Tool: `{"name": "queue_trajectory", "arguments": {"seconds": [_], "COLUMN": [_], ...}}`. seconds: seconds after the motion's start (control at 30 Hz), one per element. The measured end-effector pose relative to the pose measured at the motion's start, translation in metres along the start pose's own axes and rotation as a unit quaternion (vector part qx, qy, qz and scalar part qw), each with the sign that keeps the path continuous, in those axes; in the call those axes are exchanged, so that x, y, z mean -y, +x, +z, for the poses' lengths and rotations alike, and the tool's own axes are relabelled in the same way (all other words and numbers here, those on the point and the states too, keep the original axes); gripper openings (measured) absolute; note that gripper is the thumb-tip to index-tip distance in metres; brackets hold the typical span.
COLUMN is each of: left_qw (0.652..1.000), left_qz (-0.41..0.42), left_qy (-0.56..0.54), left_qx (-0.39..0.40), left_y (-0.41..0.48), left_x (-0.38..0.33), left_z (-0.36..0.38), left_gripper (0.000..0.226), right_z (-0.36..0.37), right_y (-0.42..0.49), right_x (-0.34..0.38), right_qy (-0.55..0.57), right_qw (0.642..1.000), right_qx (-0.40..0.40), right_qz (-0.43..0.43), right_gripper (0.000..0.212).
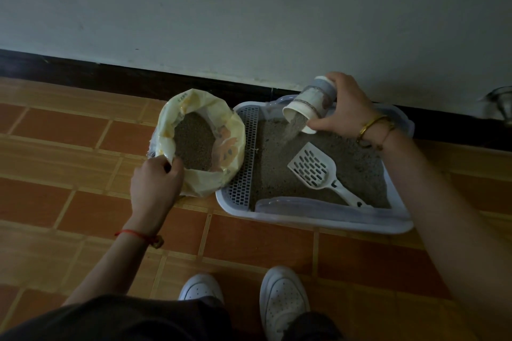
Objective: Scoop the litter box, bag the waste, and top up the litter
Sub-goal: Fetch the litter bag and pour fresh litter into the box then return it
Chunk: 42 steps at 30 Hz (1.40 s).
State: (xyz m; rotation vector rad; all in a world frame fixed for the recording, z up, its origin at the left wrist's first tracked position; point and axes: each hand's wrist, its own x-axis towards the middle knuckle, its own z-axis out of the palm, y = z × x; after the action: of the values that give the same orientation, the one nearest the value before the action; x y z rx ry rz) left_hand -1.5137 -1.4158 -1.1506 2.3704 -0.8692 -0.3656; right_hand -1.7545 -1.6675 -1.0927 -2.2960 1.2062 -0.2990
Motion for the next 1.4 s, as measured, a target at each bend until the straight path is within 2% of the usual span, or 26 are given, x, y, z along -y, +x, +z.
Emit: {"name": "queue_trajectory", "arguments": {"seconds": [0.13,0.27,0.37,0.47,0.57,0.7,0.77,0.87,0.93,1.03,1.23,1.3,1.33,1.4], "left_qw": [1.000,1.000,1.000,1.000,1.000,1.000,1.000,0.999,0.998,0.998,0.997,0.997,0.997,0.998], "left_qz": [0.001,0.001,0.006,0.012,0.014,0.010,0.005,-0.001,-0.010,-0.009,-0.021,-0.020,-0.018,-0.018], "left_qy": [-0.007,-0.003,-0.001,-0.007,-0.013,-0.024,-0.029,-0.044,-0.053,-0.055,-0.060,-0.062,-0.064,-0.061], "left_qx": [-0.002,-0.004,-0.001,-0.006,-0.010,-0.004,0.001,0.016,0.025,0.031,0.036,0.035,0.033,0.024], "left_y": [0.001,0.002,0.000,0.000,0.000,-0.002,-0.003,-0.004,-0.004,-0.004,-0.004,-0.004,-0.004,-0.003], "left_x": [0.004,0.004,0.002,0.003,0.006,0.006,0.006,0.009,0.011,0.013,0.012,0.013,0.013,0.012], "left_z": [0.001,0.002,0.000,-0.001,-0.002,-0.005,-0.007,-0.009,-0.010,-0.012,-0.014,-0.014,-0.014,-0.014], "left_gripper": [0.046,0.047,0.046,0.046,0.047,0.050,0.052,0.048,0.053,0.059,0.049,0.045,0.042,0.039], "right_z": [0.001,0.001,0.004,0.006,0.009,0.025,0.036,0.059,0.075,0.098,0.133,0.137,0.138,0.137], "right_y": [0.003,0.001,0.000,0.006,0.012,0.014,0.014,0.014,0.013,0.014,0.022,0.025,0.028,0.034], "right_x": [0.002,0.008,0.018,0.027,0.040,0.070,0.086,0.108,0.121,0.133,0.145,0.147,0.147,0.147], "right_qy": [-0.021,-0.075,-0.088,-0.063,-0.005,0.092,0.106,0.061,0.028,-0.019,-0.043,-0.020,-0.008,0.015], "right_qw": [0.999,0.995,0.992,0.991,0.994,0.993,0.989,0.984,0.976,0.964,0.955,0.955,0.962,0.982], "right_qx": [-0.028,0.011,-0.014,-0.051,-0.052,0.027,0.072,0.131,0.167,0.196,0.232,0.238,0.213,0.097], "right_qz": [-0.016,-0.057,-0.095,-0.103,-0.096,-0.071,-0.074,-0.108,-0.139,-0.176,-0.182,-0.174,-0.171,-0.162], "right_gripper": [0.098,0.098,0.092,0.094,0.098,0.099,0.100,0.103,0.105,0.104,0.099,0.091,0.080,0.047]}}
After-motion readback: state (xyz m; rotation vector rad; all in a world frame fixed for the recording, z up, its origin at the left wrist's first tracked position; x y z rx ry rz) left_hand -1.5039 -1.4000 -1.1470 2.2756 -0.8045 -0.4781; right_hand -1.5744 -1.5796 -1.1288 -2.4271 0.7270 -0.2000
